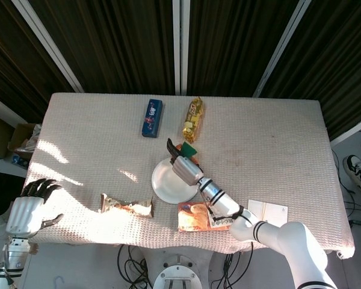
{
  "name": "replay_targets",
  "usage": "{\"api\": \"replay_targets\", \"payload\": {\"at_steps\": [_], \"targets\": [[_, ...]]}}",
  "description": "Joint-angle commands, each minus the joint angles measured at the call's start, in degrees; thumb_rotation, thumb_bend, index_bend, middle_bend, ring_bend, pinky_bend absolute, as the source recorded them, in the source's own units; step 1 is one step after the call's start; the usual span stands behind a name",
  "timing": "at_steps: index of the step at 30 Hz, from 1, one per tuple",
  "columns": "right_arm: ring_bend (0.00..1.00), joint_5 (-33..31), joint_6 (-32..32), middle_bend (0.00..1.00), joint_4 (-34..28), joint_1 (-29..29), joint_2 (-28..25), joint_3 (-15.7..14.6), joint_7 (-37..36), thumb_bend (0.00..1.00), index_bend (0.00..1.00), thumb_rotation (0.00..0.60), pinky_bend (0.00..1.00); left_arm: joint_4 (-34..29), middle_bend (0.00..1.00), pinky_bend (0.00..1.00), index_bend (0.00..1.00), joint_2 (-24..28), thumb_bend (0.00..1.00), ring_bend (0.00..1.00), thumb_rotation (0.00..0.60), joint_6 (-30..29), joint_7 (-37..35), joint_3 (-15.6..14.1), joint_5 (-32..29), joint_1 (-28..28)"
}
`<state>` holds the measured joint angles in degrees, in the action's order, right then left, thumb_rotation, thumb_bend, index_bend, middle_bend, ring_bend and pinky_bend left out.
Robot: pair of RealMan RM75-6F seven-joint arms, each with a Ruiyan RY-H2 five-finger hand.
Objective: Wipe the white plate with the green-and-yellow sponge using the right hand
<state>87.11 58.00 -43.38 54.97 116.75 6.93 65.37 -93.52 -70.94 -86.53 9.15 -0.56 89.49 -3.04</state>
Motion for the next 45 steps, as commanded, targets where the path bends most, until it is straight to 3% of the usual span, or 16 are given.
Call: {"api": "replay_targets", "payload": {"at_steps": [1,5,9,16,20,26,29,33,38,45], "targets": [[0.08,-0.92,2.68,0.33,-3.46,-1.87,-2.62,0.99,-3.23,0.34,0.43,0.6,0.0,-0.04,0.21,0.18,0.31,0.09,0.05,0.17,0.6,-0.02,-0.04,0.09,-0.05,-0.04],[0.08,-3.89,5.19,0.32,-11.35,-6.54,-8.99,1.85,-5.97,0.34,0.43,0.6,0.0,-0.13,0.21,0.18,0.31,0.25,0.05,0.17,0.6,-0.12,0.04,0.34,0.13,-0.25],[0.07,-10.4,2.34,0.3,-14.48,-9.56,-12.67,3.51,-5.64,0.34,0.37,0.6,0.0,-0.76,0.21,0.18,0.31,0.31,0.05,0.17,0.6,-0.1,0.59,0.52,0.72,-0.66],[0.0,-20.61,-6.19,0.12,-15.3,-10.21,-14.03,6.12,-9.49,0.34,0.02,0.6,0.0,-2.51,0.21,0.18,0.31,0.73,0.05,0.17,0.6,0.12,2.51,0.42,1.44,-1.08],[0.0,-22.66,-7.1,0.04,-19.66,-10.8,-16.93,6.14,-11.29,0.33,0.0,0.6,0.0,-3.24,0.21,0.18,0.31,0.98,0.05,0.17,0.6,0.17,3.21,0.51,1.41,-1.19],[0.0,-20.84,0.77,0.03,-32.88,-16.41,-26.76,6.25,-18.77,0.32,0.0,0.6,0.0,-3.2,0.21,0.18,0.31,1.19,0.05,0.17,0.6,0.34,3.04,0.85,1.12,-1.47],[0.0,-17.27,6.63,0.06,-39.85,-21.45,-33.61,5.24,-26.74,0.33,0.0,0.6,0.0,-2.89,0.21,0.18,0.31,1.3,0.05,0.17,0.6,0.16,3.03,1.26,0.55,-1.47],[0.0,-10.8,14.61,0.09,-46.44,-29.41,-42.88,1.61,-39.94,0.34,0.0,0.6,0.0,-2.47,0.21,0.18,0.31,1.12,0.05,0.17,0.6,-0.23,3.97,1.86,-0.46,-1.33],[0.0,-4.05,24.66,0.09,-48.16,-38.59,-48.83,-3.61,-53.75,0.34,0.0,0.6,0.0,-2.6,0.21,0.18,0.31,1.04,0.05,0.17,0.6,-0.6,4.24,2.06,-0.61,-1.27],[0.0,0.25,32.12,0.09,-44.79,-46.2,-49.75,-7.83,-65.43,0.35,0.0,0.6,0.0,-3.09,0.21,0.18,0.31,1.03,0.05,0.17,0.6,-1.63,4.29,1.89,-0.12,-0.82]]}}
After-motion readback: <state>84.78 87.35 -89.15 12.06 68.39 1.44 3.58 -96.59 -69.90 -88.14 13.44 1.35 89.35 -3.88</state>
